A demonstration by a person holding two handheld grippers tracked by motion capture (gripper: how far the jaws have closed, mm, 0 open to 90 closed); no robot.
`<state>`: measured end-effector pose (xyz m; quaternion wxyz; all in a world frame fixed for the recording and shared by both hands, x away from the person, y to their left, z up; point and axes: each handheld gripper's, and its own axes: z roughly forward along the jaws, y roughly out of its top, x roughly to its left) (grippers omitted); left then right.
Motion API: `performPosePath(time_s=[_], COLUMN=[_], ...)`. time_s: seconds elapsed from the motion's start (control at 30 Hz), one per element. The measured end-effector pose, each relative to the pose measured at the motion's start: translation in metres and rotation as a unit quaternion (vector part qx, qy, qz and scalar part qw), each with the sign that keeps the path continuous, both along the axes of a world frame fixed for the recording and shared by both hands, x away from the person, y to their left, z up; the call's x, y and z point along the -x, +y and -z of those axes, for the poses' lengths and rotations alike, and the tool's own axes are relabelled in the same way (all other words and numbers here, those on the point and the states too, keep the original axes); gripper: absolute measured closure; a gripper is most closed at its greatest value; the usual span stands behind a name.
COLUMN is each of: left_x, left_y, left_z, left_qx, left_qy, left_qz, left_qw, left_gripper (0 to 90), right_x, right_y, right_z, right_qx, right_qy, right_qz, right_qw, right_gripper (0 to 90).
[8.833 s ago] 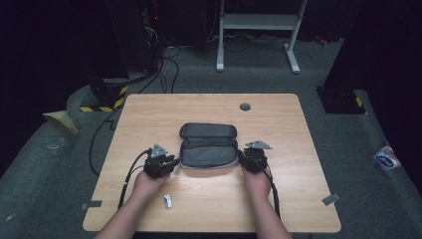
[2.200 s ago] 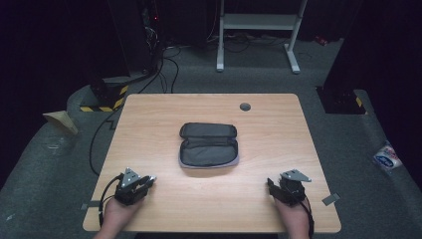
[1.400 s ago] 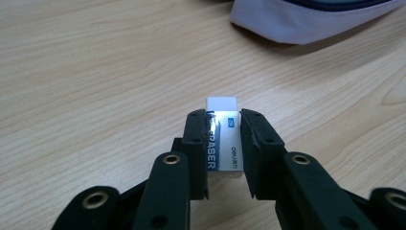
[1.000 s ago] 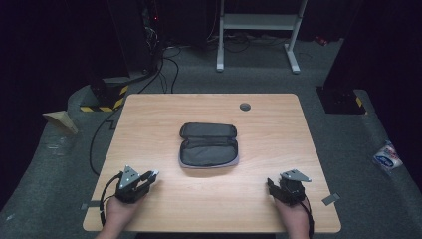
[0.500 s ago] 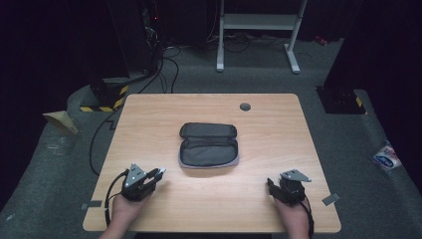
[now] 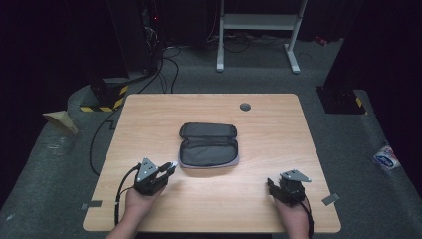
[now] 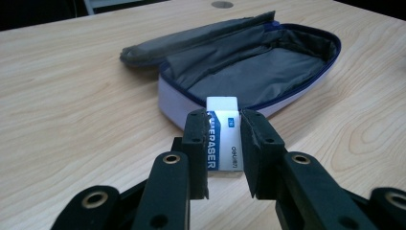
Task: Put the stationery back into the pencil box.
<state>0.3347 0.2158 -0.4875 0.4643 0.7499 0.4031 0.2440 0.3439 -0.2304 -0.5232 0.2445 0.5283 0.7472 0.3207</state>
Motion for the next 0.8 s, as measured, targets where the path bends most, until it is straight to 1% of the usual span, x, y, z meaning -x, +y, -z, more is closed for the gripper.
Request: performPosePath(time_s=[0.1, 0.2, 0.27, 0.3, 0.33, 0.37, 0.4, 0.47, 0.6, 0.7, 0.8], left_x=[-0.003, -0.008, -0.011, -0.012, -0.015, -0.016, -0.017, -0.019, -0.028, -0.035, -0.042], left_y=[-0.007, -0.014, -0.018, -0.021, -0.023, -0.026, -0.027, -0.030, -0.036, -0.041, -0.047], left_z=[-0.003, -0.007, -0.010, -0.011, -0.013, -0.013, -0.014, -0.016, -0.021, -0.024, -0.027], left_qx=[-0.008, -0.002, -0.004, 0.001, -0.001, 0.002, 0.001, 0.006, 0.026, 0.031, 0.029], left_qy=[-0.010, -0.013, -0.020, -0.021, -0.021, -0.021, -0.022, -0.022, -0.015, -0.011, -0.007], left_qz=[0.005, 0.011, 0.016, 0.018, 0.022, 0.025, 0.027, 0.030, 0.038, 0.046, 0.052], left_qw=[0.9999, 0.9999, 0.9997, 0.9996, 0.9995, 0.9995, 0.9994, 0.9993, 0.9988, 0.9984, 0.9982], left_gripper=[72.6, 72.6, 72.6, 72.6, 72.6, 72.6, 72.6, 72.5, 72.5, 72.5, 72.5], right_x=[0.000, 0.000, 0.000, 0.000, 0.000, 0.000, 0.000, 0.000, 0.000, 0.000, 0.000], right_y=[0.000, 0.000, 0.000, 0.000, 0.000, 0.000, 0.000, 0.000, 0.000, 0.000, 0.000], right_z=[0.000, 0.000, 0.000, 0.000, 0.000, 0.000, 0.000, 0.000, 0.000, 0.000, 0.000], right_qx=[-0.001, -0.001, -0.001, -0.001, 0.000, -0.001, -0.001, 0.000, 0.000, -0.001, -0.001], right_qy=[0.001, 0.000, 0.001, 0.000, 0.000, 0.001, 0.000, 0.000, 0.000, 0.000, 0.001], right_qz=[0.001, 0.000, 0.000, 0.000, 0.000, 0.001, 0.000, 0.000, -0.001, 0.000, 0.000], right_qw=[1.0000, 1.0000, 1.0000, 1.0000, 1.0000, 1.0000, 1.0000, 1.0000, 1.0000, 1.0000, 1.0000], right_gripper=[42.4, 42.4, 42.4, 42.3, 42.4, 42.4, 42.3, 42.3, 42.4, 42.4, 42.2])
